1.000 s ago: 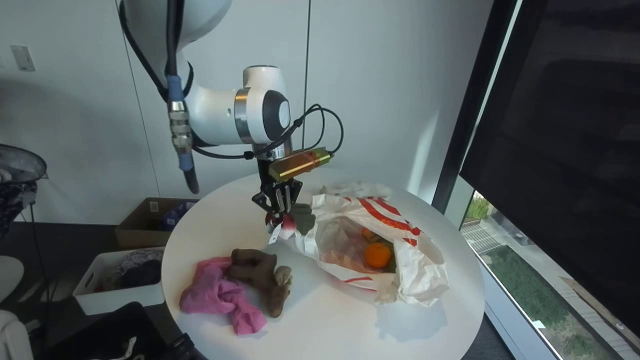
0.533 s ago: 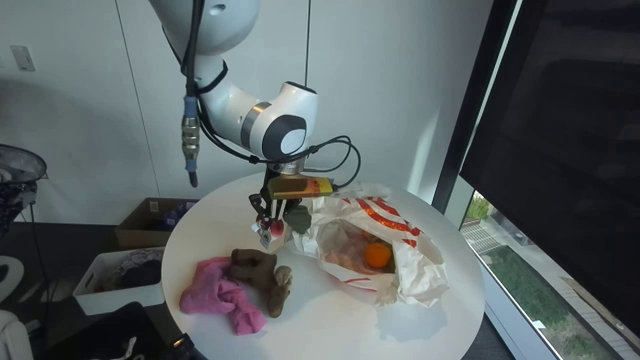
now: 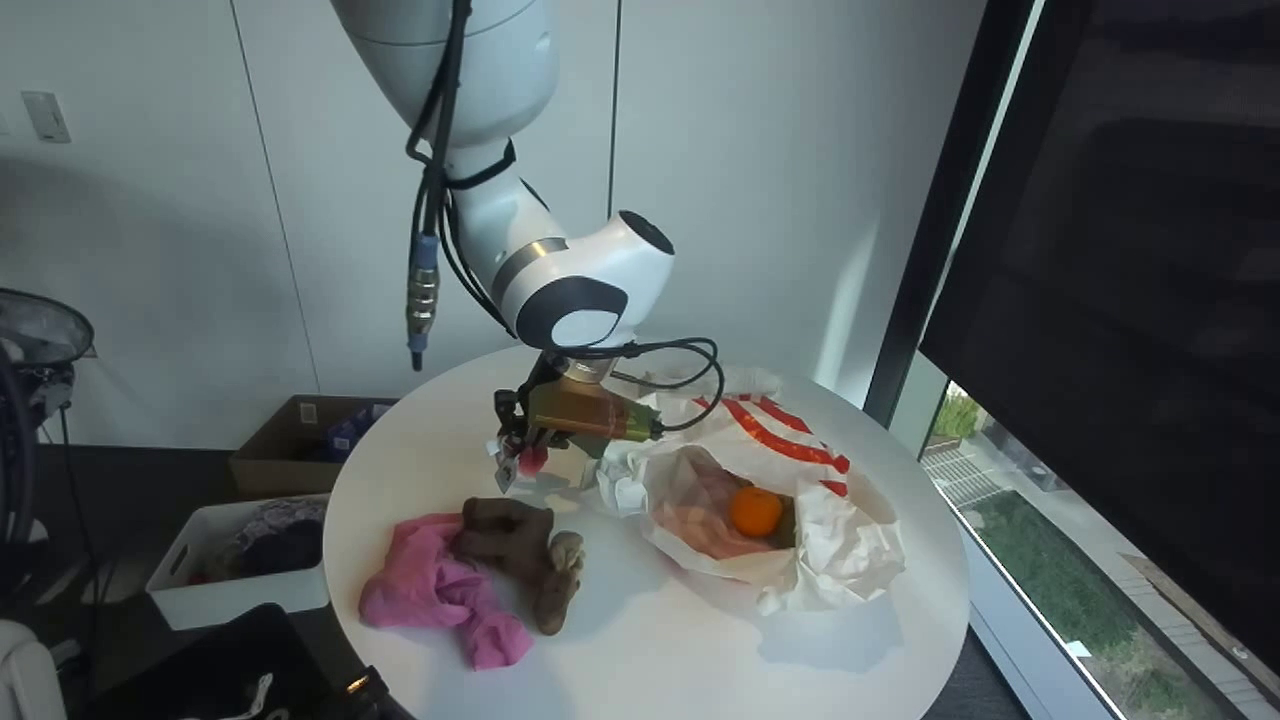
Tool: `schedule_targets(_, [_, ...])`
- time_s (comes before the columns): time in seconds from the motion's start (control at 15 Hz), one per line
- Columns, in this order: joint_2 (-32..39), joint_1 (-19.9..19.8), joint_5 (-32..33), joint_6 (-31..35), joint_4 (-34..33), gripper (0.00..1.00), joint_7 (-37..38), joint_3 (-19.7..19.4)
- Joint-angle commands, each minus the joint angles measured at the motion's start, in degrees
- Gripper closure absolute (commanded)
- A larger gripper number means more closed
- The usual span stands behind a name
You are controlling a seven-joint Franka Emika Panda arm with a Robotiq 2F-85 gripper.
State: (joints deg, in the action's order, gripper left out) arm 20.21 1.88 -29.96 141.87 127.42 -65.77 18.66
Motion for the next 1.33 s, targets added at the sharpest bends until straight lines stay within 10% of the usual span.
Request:
schedule_targets(0.0, [2.6,-0.3,-2.1,2.5,-0.5,0.65,-2.8,1.5])
schedule_targets(0.67, [1.4,-2.4,-2.2,7.6,-0.8,0.01,-0.5,1.6])
schedule_targets(1.27, [-10.0,-8.8,-7.3,-6.4,-1.8,0.0,7.0,-5.5])
